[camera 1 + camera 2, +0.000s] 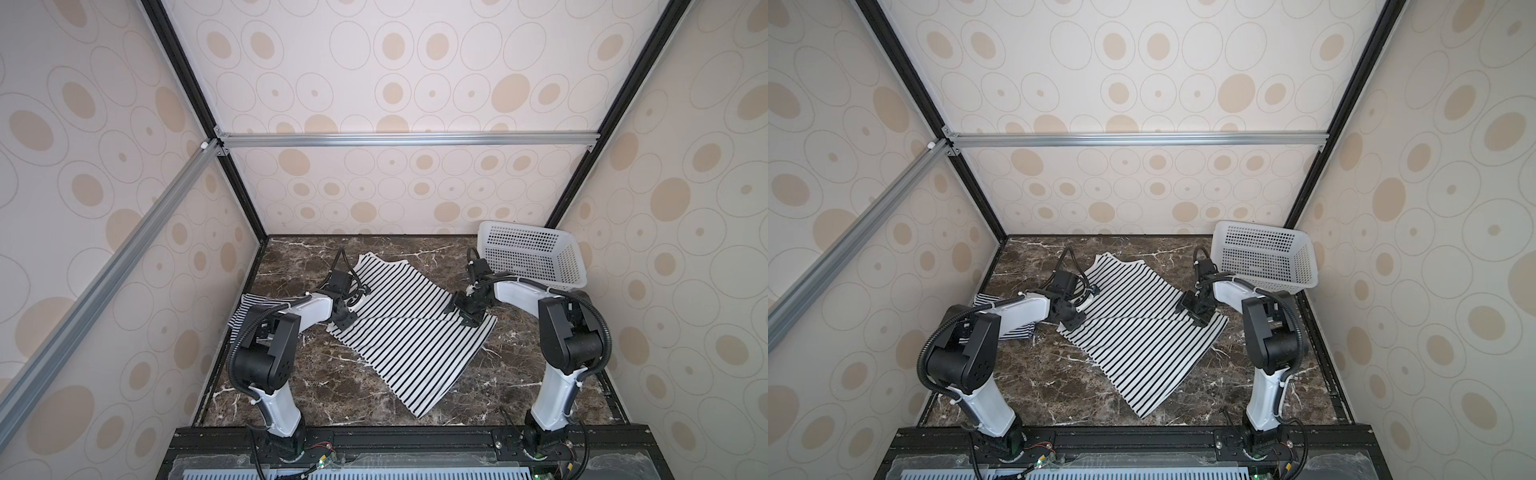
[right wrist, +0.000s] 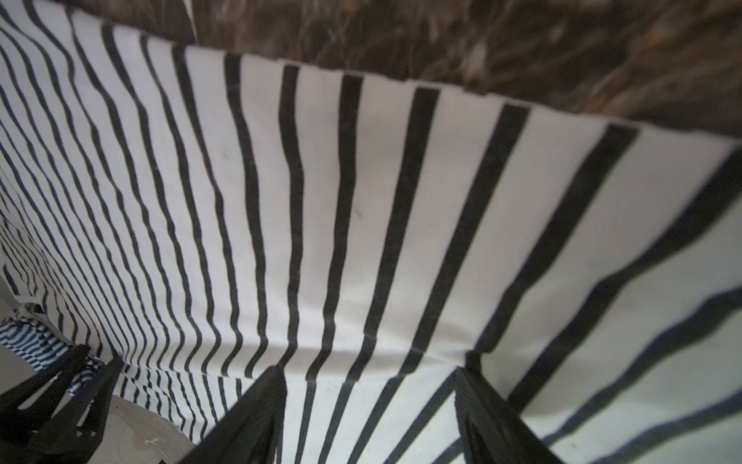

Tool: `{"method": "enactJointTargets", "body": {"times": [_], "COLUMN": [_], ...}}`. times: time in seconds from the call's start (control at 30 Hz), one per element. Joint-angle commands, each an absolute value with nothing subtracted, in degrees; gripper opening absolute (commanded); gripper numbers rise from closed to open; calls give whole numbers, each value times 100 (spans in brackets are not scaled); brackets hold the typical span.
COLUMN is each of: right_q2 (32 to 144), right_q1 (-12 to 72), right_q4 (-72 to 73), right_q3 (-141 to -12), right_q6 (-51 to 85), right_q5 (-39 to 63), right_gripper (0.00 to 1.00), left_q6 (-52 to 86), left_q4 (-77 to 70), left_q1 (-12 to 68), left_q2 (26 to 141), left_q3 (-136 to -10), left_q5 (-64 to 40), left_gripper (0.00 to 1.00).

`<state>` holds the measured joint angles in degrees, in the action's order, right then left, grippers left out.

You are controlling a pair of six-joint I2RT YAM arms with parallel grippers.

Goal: Fold and stack tank tops
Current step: Rotate the tank top at the center of the table.

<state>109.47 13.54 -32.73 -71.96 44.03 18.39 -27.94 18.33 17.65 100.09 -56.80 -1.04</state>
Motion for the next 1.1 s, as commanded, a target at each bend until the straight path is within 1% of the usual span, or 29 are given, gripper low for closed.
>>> {"method": "enactJointTargets", "body": {"times": [0.0,0.1,0.2,0.27,0.43,0.6,0.73,0.93,1.07], "right_q2": [11272,11354,11519,11442,10831,9971,9495,9113,9009], "right_q1": [1115,1055,1055,1070,1336,2037,2539,3457,3772], "right_q4": [-3647,-3569,-3749,-3781,-3841,-3913,-3707,-3690,-3182], "right_q3": [-7363,-7512,-7834,-7873,-7615,-7036,-6436,-6061,-5575], "right_q6": [4362,4499,4416,4306,3899,3802,4119,4372,4743], "right_q5": [1427,1632,1796,1822,1686,1115,1068,492,563], "right_gripper": [69,69,69,69,69,70,70,70,70], "left_q6": [-2874,-2831,-2760,-2751,-2812,-2777,-2693,-2479,-2335], "left_q4": [2233,2232,2330,2495,2932,2536,2048,1584,1662], "left_q1": [1957,2149,2336,2489,2628,2619,2548,2326,2187], "left_q2": [9899,9883,9847,9787,9403,9190,9630,10491,11078], "left_q3": [-5401,-5280,-5223,-5209,-5339,-5723,-6202,-6948,-7512], "left_q5": [-255,-199,-226,-321,-701,-245,70,57,-34], "left_gripper": [39,39,39,39,40,41,41,41,41]}}
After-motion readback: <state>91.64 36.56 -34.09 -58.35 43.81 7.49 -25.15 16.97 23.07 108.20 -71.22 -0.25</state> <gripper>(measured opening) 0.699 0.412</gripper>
